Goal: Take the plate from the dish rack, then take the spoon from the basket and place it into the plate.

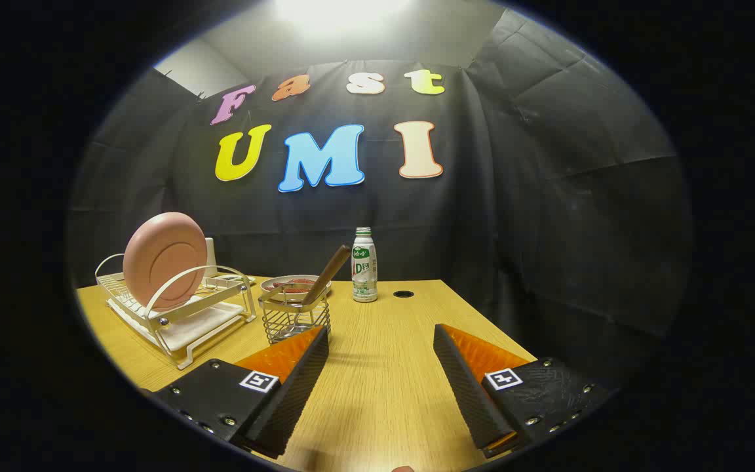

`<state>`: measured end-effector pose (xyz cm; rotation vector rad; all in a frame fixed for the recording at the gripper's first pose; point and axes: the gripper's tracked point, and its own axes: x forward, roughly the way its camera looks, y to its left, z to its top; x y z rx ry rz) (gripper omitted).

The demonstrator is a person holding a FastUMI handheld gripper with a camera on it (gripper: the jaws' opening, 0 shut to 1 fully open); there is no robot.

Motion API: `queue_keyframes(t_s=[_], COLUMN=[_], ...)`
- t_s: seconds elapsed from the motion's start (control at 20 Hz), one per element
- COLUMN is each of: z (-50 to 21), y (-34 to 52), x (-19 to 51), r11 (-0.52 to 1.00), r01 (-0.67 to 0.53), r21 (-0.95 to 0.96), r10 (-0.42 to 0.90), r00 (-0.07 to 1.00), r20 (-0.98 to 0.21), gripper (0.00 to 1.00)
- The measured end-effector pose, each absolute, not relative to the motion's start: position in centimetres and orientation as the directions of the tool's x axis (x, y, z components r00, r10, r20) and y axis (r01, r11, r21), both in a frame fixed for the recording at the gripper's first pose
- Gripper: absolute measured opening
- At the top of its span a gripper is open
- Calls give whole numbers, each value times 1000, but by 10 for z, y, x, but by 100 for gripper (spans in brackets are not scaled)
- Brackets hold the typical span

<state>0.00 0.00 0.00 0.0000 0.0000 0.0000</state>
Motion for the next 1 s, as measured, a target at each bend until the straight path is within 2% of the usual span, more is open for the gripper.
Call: queue_keyframes(t_s=[0.3, 0.55, 0.7, 1.0], z=[4, 27, 51, 77], y=[-2, -30, -55, -78], x=[38, 75, 67, 12], r11=[1000, 995, 989, 979], r01=[7, 95, 145, 192], r21=[1, 6, -27, -70], r10=[-7, -95, -141, -186], r00=[1000, 993, 985, 979], r20=[8, 66, 104, 77], gripper=[99, 99, 99, 98])
